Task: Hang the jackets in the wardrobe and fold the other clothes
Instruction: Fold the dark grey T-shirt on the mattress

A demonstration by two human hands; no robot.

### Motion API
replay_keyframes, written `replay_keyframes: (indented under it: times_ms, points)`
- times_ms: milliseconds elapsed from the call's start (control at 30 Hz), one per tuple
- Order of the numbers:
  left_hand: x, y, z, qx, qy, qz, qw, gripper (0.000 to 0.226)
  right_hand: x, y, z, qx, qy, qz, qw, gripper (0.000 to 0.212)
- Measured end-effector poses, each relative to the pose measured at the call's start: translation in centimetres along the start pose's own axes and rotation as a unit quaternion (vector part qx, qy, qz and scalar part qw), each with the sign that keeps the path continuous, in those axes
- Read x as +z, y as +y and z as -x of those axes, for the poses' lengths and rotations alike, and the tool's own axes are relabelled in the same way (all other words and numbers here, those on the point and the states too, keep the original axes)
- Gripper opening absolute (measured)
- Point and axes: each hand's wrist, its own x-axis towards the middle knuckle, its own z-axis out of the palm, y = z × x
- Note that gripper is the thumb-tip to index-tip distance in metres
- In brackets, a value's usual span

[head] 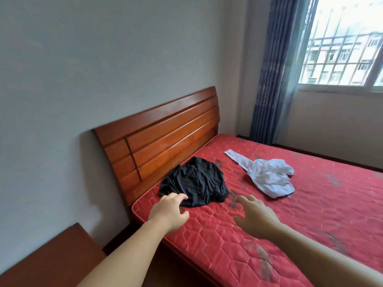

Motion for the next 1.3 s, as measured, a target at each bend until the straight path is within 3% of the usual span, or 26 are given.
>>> replay_keyframes:
  times_ms: [433,733,1000,1167,1300]
  points:
    - [6.6,-6.7,-12.3,-0.041,-0.085,0.022,0.995,0.048,6.1,1.8,-13.5,0.035,-0.068,0.047,0.996,0.052]
    - [8.9,-7.2,-26.3,-0.056,-0.117,-0.008,0.991,0.048,9.1,7.6,-27.9,0.069,-0.102,-0.014,0.992,0.047]
    - [12.4,-9.1,-37.5,-0.100,-0.163,-0.002,0.981,0.043,13.2,11.1,-40.3,0.101,-0.180,-0.046,0.978,0.044]
    - [17.4,-11.6,-43.1,-0.106,-0.210,0.015,0.972,0.049,17.0,11.8,-45.3,0.104,-0.233,-0.029,0.966,0.052]
    - [25.5,-14.9,-48.4,-0.095,-0.255,0.015,0.962,0.062,23.5,13.1,-49.1,0.133,-0.255,-0.028,0.957,0.058]
